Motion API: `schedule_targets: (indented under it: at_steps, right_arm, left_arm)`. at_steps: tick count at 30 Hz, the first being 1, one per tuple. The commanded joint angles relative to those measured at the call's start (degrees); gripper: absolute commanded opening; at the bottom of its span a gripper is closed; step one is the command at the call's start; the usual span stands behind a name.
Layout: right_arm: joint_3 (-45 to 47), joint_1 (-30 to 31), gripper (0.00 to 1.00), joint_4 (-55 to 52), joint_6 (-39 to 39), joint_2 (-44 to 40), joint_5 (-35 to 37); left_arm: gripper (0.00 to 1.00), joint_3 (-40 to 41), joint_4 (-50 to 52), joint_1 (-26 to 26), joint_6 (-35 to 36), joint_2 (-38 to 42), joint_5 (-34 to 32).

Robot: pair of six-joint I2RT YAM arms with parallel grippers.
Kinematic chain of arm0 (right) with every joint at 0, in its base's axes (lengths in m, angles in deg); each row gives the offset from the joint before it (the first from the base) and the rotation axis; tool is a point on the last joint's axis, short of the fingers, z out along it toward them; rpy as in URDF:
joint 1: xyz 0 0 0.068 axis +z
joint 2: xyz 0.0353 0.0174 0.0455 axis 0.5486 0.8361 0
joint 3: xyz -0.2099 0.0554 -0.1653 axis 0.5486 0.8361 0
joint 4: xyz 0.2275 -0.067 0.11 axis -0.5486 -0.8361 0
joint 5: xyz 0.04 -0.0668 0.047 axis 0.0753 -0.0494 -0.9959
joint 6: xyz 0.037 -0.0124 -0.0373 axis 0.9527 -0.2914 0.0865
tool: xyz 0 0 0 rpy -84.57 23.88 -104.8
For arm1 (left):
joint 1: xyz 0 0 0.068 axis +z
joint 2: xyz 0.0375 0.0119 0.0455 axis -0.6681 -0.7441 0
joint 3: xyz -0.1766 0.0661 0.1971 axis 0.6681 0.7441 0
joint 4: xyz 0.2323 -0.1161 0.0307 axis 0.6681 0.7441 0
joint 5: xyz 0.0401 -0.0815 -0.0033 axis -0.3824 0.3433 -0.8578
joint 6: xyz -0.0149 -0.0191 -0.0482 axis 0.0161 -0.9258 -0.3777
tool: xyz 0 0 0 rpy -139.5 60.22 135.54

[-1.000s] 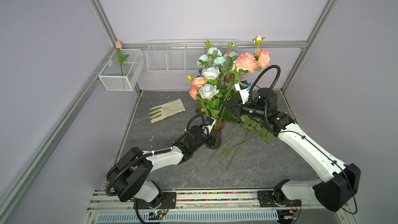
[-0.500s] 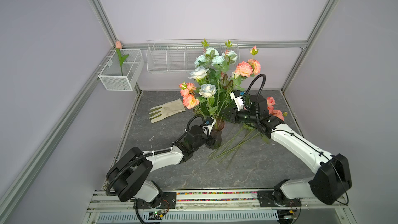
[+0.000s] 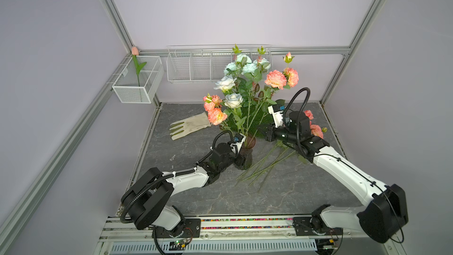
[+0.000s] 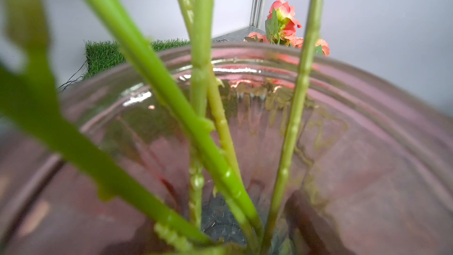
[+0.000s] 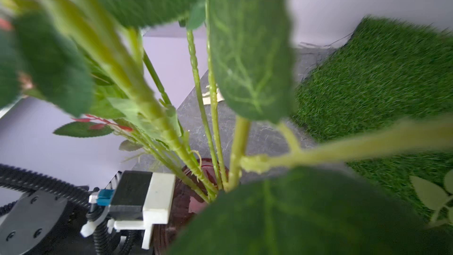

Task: Pick out pink flowers from the vase
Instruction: Adjust the flower in the vase.

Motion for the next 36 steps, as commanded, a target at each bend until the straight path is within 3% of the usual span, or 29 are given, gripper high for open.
schedule_targets:
  at_steps: [1,7,11,23,25,27,29,36]
  right_arm:
    - [1.2,-2.3,0.06,1.9,0.5,-4.2,4.9]
    - [0.9,-8.8,0.06,2.1,4.4,-7.1,1.8]
    - [1.2,-8.7,0.06,3.4,5.3,-5.8,-1.2]
    - [0.7,2.8,0.07,5.2,3.7,2.9,-2.4]
    - [0.7,3.3,0.14,5.3,4.2,3.4,-3.6]
    - [0.6,3.3,0.30,4.5,3.7,2.9,-3.8]
    - [0.7,3.2,0.38,3.2,2.6,1.6,-2.9]
    - [0.6,2.5,0.43,-2.7,-0.7,-3.5,1.8]
  left_arm:
    - [0.00,2.4,11.4,0.3,1.3,-1.6,-1.9]
    - [0.00,2.4,11.4,0.3,1.3,-1.4,-1.8]
    - [0.00,2.2,11.4,0.3,1.3,-2.0,-1.5]
    - [0.00,2.2,11.6,0.3,1.3,-1.8,-1.7]
    - [0.00,2.2,11.6,0.3,1.3,-1.7,-1.8]
    - [0.00,2.3,11.6,0.3,1.4,-1.7,-1.8]
    - [0.00,2.3,11.5,0.3,1.4,-1.6,-1.9]
    - [0.00,2.3,11.4,0.3,1.5,-1.7,-1.9]
